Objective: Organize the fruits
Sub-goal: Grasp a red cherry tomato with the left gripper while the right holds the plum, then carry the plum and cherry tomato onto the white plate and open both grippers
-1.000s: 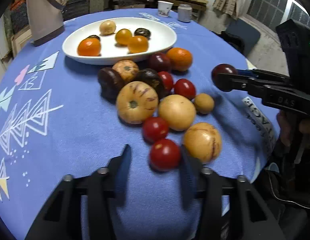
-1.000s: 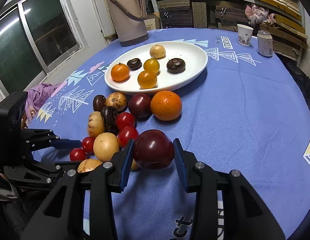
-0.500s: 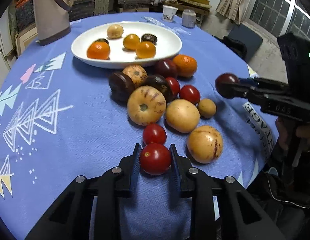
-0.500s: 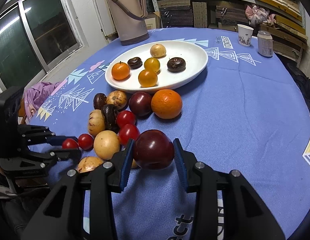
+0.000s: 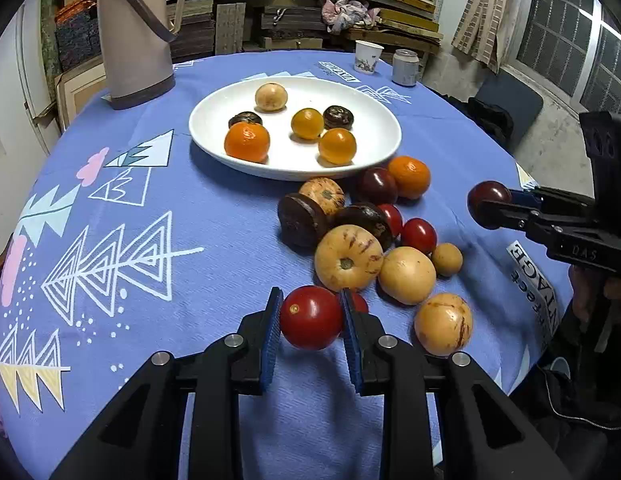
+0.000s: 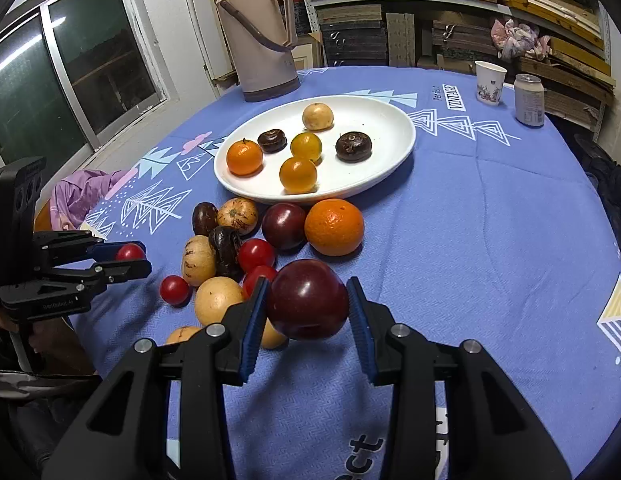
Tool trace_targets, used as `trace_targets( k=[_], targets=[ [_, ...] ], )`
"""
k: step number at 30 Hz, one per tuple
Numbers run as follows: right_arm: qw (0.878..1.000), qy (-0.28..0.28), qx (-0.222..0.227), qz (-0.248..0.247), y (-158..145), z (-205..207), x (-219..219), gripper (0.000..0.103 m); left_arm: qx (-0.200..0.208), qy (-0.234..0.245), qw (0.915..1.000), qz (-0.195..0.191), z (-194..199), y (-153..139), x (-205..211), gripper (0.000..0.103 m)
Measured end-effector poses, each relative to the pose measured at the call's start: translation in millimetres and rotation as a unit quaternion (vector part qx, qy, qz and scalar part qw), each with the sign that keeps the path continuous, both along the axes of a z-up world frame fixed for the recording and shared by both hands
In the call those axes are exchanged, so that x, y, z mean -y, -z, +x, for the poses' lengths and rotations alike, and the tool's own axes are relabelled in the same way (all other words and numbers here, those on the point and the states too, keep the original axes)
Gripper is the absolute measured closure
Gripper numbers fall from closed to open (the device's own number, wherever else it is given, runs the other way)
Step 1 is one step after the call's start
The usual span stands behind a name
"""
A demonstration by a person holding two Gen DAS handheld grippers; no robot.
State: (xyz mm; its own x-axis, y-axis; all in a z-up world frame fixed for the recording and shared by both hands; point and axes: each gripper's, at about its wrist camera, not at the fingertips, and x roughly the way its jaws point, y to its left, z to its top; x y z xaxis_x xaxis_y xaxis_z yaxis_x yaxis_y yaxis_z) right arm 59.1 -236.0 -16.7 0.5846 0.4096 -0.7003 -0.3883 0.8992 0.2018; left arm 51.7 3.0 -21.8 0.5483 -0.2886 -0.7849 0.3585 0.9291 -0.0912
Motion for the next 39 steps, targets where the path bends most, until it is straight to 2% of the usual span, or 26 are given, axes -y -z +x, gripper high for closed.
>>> trace_targets(
  k=[9, 15, 20, 25, 30, 39],
  targets=[
    [1.000, -0.004, 0.017, -0.004, -14, 9, -3, 0.065, 0.020, 0.000, 0.9998, 0.007, 14, -20, 0, 0.074],
    [0.999, -0.010, 0.044, -0.019, -35, 40, -14, 0.065, 0.045, -0.015, 0.9987, 0.018, 62, -44, 8, 0.074],
    [0.998, -0.016, 0.050, -0.033, -42, 71, -25, 0.065, 0.050, -0.038, 0.9978, 0.021, 110, -50, 12, 0.074],
    [0.998, -0.015, 0.041, -0.045, -37, 108, -30, 0.065, 0.033, -0.050, 0.9982, 0.010, 146, -45, 14, 0.074],
    [0.999, -0.008, 0.019, -0.048, -23, 137, -30, 0.064, 0.022, -0.043, 0.9988, 0.006, 173, -37, 27, 0.074],
    [0.999, 0.006, -0.010, -0.050, 1, 171, -29, 0.064, 0.000, -0.045, 0.9989, 0.014, 203, -18, 38, 0.074]
  ],
)
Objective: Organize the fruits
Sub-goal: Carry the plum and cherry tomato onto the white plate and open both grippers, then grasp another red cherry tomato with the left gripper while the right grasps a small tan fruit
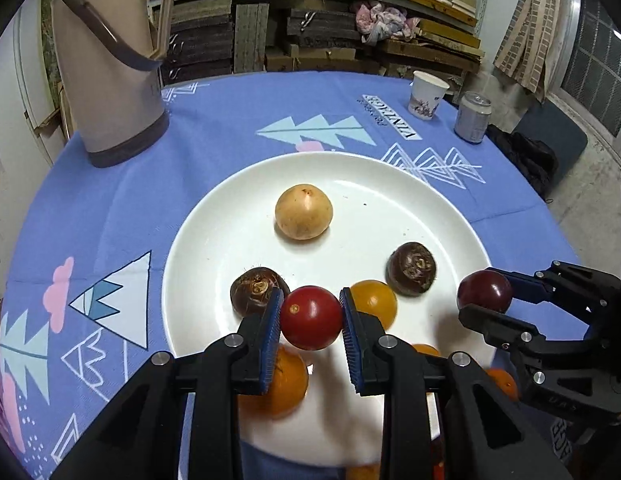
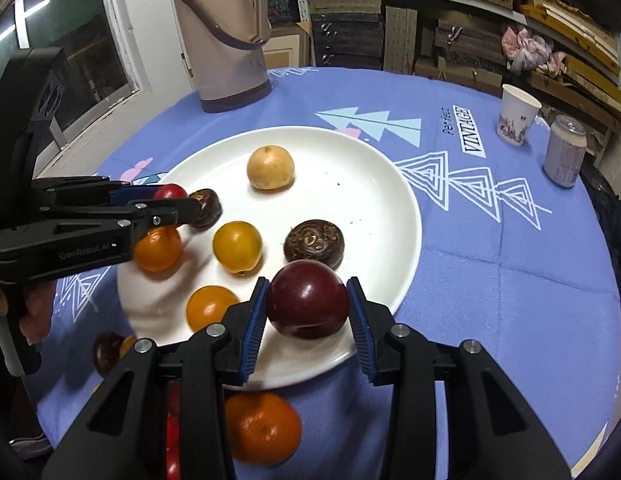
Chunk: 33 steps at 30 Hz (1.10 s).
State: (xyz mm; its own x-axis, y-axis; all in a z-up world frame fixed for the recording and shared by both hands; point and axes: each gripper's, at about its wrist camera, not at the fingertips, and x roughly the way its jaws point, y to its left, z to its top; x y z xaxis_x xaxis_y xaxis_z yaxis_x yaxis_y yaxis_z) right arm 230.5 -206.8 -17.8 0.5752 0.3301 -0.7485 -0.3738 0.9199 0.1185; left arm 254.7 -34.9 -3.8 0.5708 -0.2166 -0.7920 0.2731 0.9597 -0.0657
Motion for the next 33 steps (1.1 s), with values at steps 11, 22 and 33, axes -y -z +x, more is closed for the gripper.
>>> trace_targets(
  k=[11, 22, 33],
  targets=[
    [1.000, 0.017, -0.015, 0.013, 11, 6, 7, 0.062, 0.007, -0.002, 1.0000, 0.005, -5, 0, -2, 0.051],
    [0.999, 0.002, 0.033, 0.023, -25, -57, 20, 0.040, 0.028, -0.017, 0.9994, -0.012, -57, -23, -26, 0.029],
    [0.999, -0.039, -0.004, -0.020, 16, -172, 8, 0.040, 0.026, -0.011, 0.9994, -0.020, -129, -10, -41, 0.029]
  ],
)
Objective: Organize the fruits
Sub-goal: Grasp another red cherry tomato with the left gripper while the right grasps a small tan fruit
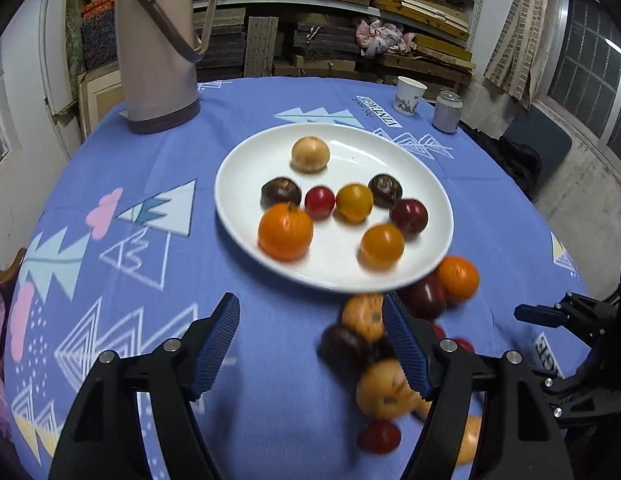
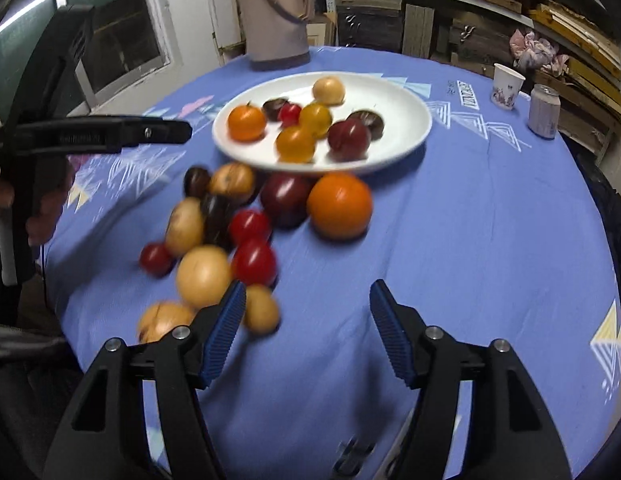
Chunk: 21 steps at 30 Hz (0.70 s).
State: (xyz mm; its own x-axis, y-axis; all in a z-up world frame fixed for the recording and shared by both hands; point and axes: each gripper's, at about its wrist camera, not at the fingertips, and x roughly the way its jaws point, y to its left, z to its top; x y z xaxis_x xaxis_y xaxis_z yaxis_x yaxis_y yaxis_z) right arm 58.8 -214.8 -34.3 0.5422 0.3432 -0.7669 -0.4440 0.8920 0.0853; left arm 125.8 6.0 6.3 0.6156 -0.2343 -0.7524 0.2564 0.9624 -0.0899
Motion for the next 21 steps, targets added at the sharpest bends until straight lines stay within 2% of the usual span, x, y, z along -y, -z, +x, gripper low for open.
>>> trace_targets(
  k=[4, 6, 11, 13, 14, 17, 21],
  targets=[
    [1.000, 0.001, 0.000, -0.012, 7, -10, -6, 0.043, -0.009, -0.009, 0.9999, -0.005, -19, 7, -7, 0.029],
    [1.000, -0.004, 0.000, -0.018, 10, -10, -10, 0.054, -0.013, -0.013, 0.9998, -0.010, -26, 9, -11, 0.029],
    [1.000, -0.022, -0.003, -0.021, 18, -6, -25, 0.057, -0.026, -0.013, 0.9996, -0.006, -45, 18, -18, 0.029],
    [0.999, -0.024, -0.013, -0.026, 23, -2, -30, 0.068, -0.033, -0.004, 0.9994, -0.005, -51, 20, -16, 0.029],
    [0.999, -0.027, -0.015, -0.026, 25, -1, -32, 0.077, -0.034, 0.002, 0.9994, -0.007, -53, 21, -15, 0.029],
    [1.000, -0.022, -0.011, -0.009, 23, 0, -29, 0.077, -0.045, 0.031, 0.9985, -0.005, -60, 30, -6, 0.029],
    [1.000, -0.012, -0.010, 0.001, 20, -1, -19, 0.077, -0.059, 0.043, 0.9974, 0.004, -62, 40, 4, 0.029]
  ],
)
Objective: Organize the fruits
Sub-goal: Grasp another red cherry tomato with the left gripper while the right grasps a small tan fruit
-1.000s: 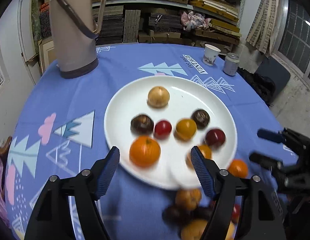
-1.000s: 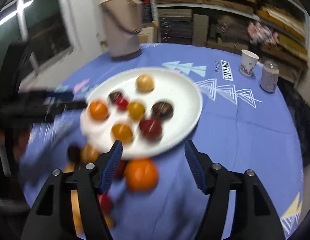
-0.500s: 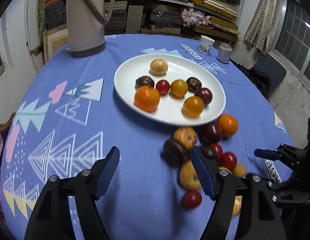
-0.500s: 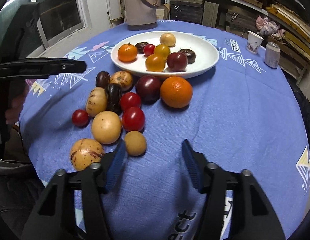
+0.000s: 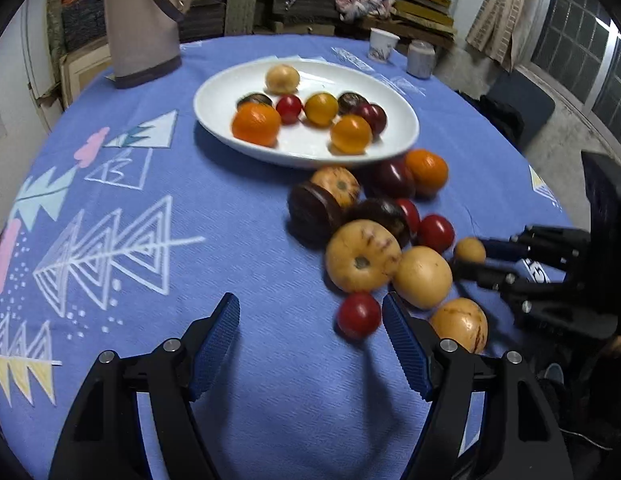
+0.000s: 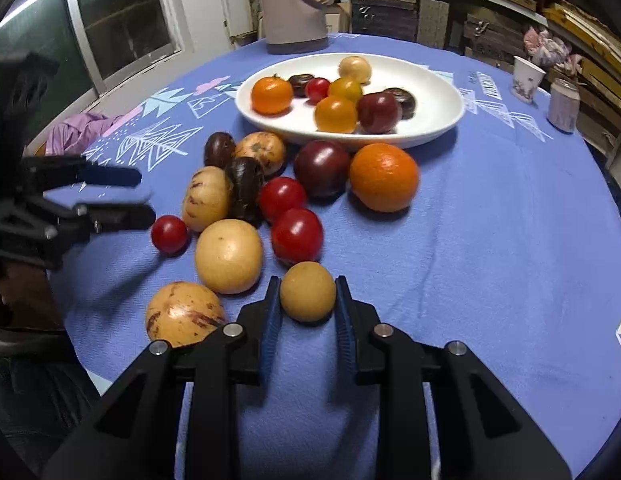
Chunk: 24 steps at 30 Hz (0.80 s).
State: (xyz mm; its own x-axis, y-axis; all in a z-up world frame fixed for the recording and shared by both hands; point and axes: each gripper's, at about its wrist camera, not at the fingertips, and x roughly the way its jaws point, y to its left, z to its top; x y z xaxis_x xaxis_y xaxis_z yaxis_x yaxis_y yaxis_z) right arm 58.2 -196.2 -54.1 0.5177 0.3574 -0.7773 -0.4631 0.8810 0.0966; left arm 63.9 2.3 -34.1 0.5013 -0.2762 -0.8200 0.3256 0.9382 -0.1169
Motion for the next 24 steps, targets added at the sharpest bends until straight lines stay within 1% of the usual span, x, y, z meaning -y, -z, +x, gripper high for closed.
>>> trace_targets(
  k=[8, 10, 11, 12, 13, 14, 15, 16, 18, 20, 24],
  targets=[
    [1.000, 0.010, 0.006, 0.011, -6, -3, 11, 0.077, -0.018, 0.019, 0.9996, 0.009, -1, 13, 16, 0.031],
    [1.000, 0.014, 0.002, 0.010, -4, -3, 11, 0.077, -0.034, 0.022, 0.9991, 0.009, 2, 21, 18, 0.039],
    [1.000, 0.016, 0.002, 0.007, -3, -2, 12, 0.077, -0.022, 0.022, 0.9995, 0.012, 1, 21, 18, 0.039],
    [1.000, 0.016, 0.001, 0.008, -2, -2, 11, 0.077, -0.021, 0.021, 0.9995, 0.014, 1, 22, 18, 0.041],
    [1.000, 0.016, 0.000, 0.009, -2, -3, 11, 0.077, -0.016, 0.018, 0.9996, 0.015, 1, 22, 17, 0.051],
    [1.000, 0.017, 0.000, 0.009, -2, -3, 11, 0.077, -0.014, 0.016, 0.9997, 0.014, 2, 22, 16, 0.056],
    [1.000, 0.017, 0.000, 0.009, -2, -3, 11, 0.077, -0.012, 0.013, 0.9997, 0.014, 3, 21, 15, 0.073],
    [1.000, 0.018, 0.000, 0.011, -2, -3, 11, 0.077, -0.010, 0.009, 0.9998, 0.017, 5, 22, 13, 0.078],
    [1.000, 0.023, 0.000, 0.012, -3, -2, 13, 0.077, -0.011, 0.010, 0.9998, 0.012, 6, 21, 10, 0.078],
    [1.000, 0.029, 0.000, 0.011, -4, -2, 15, 0.077, -0.009, 0.008, 0.9998, 0.019, 5, 20, 10, 0.078],
    [0.999, 0.032, 0.011, 0.014, -13, -4, 18, 0.077, 0.003, -0.005, 0.9998, 0.019, 4, 8, 2, 0.078]
  ],
)
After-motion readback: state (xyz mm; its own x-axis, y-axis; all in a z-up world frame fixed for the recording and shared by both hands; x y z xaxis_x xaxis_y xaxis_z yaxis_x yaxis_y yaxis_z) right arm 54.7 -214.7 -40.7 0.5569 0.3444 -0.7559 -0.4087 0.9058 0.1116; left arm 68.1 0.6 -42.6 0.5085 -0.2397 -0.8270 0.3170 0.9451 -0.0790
